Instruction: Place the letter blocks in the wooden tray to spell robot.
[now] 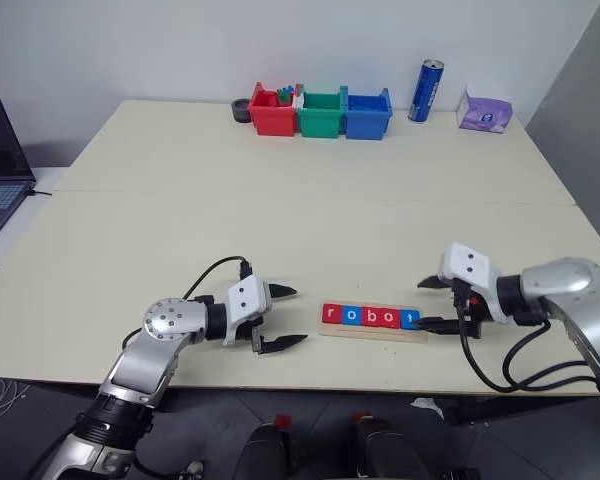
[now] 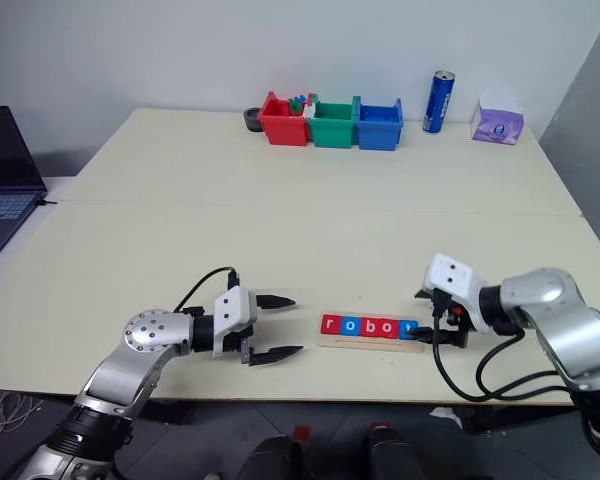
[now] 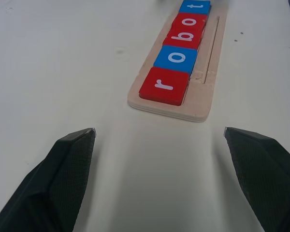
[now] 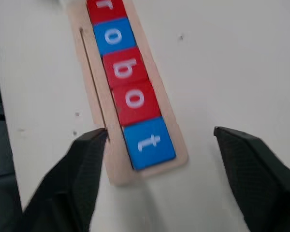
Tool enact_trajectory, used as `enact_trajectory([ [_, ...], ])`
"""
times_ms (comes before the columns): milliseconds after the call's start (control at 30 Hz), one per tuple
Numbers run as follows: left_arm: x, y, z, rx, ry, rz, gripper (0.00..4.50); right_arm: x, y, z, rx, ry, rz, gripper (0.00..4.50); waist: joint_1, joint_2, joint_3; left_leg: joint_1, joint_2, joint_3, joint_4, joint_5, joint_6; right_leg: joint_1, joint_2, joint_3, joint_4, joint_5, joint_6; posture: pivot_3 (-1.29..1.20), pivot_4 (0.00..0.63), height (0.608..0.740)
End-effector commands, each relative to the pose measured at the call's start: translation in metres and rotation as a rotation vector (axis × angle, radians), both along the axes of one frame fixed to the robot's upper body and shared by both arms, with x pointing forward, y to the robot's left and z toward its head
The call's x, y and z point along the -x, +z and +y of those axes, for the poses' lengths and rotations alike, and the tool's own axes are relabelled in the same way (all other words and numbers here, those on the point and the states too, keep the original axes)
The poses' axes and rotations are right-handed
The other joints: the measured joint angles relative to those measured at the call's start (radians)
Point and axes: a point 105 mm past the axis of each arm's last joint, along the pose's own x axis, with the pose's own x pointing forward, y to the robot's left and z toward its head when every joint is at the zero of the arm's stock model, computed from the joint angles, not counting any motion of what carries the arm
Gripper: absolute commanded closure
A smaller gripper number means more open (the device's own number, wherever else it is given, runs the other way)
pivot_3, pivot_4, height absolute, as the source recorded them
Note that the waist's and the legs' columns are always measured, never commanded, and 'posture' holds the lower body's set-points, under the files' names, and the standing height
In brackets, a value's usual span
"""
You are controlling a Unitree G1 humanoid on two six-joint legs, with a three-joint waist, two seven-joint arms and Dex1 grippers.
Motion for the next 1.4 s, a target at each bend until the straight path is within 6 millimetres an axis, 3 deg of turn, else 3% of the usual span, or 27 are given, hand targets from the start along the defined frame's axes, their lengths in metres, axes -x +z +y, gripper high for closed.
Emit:
enact_trajectory([
  [33,0.000,0.011,-0.006,0.006,-0.026,-0.043,0.00,0.000,0.007,-0.004,0.054,0.005,-0.103,2.06,-0.001,0.000,0.000,0.000,0.000,0.000,0.000,0.000,0.000,0.000,0.000,0.000,0.000,-0.001,0.001,0.00,0.150,0.740],
  [200,-0.002,0.013,-0.006,0.003,-0.033,-0.045,0.00,0.006,-0.003,0.001,0.069,0.027,-0.098,4.00,-0.006,0.000,0.000,0.001,0.000,0.000,0.000,0.000,0.000,0.000,0.001,0.001,0.001,-0.001,0.002,0.00,0.150,0.740],
  [267,-0.003,0.013,-0.006,0.003,-0.033,-0.046,0.00,0.007,-0.006,0.003,0.063,0.026,-0.086,4.47,-0.005,0.000,0.000,0.001,0.000,0.000,0.000,0.000,0.000,0.000,0.001,0.001,0.001,-0.001,0.003,0.00,0.150,0.740],
  [1067,-0.001,0.010,-0.004,0.004,-0.019,-0.045,0.00,-0.003,-0.012,0.017,0.079,0.080,-0.114,4.47,-0.003,0.000,0.000,0.001,0.000,0.000,0.000,0.000,0.000,0.000,0.001,0.001,0.000,-0.001,0.002,0.00,0.150,0.740],
  [1233,-0.003,0.011,0.000,0.017,0.021,-0.044,0.00,-0.009,0.004,0.002,0.083,0.028,-0.161,4.47,-0.003,0.000,0.000,0.001,0.000,0.000,0.000,0.000,0.000,0.000,0.001,0.001,0.000,-0.001,0.002,0.00,0.150,0.740],
  [1400,-0.022,0.015,0.020,0.085,0.251,-0.056,0.00,-0.020,0.039,-0.007,-0.159,-0.153,-0.315,4.47,-0.003,-0.002,-0.001,0.001,0.001,-0.001,0.000,0.000,0.000,0.000,0.001,0.001,0.001,-0.001,0.002,0.00,0.150,0.740],
])
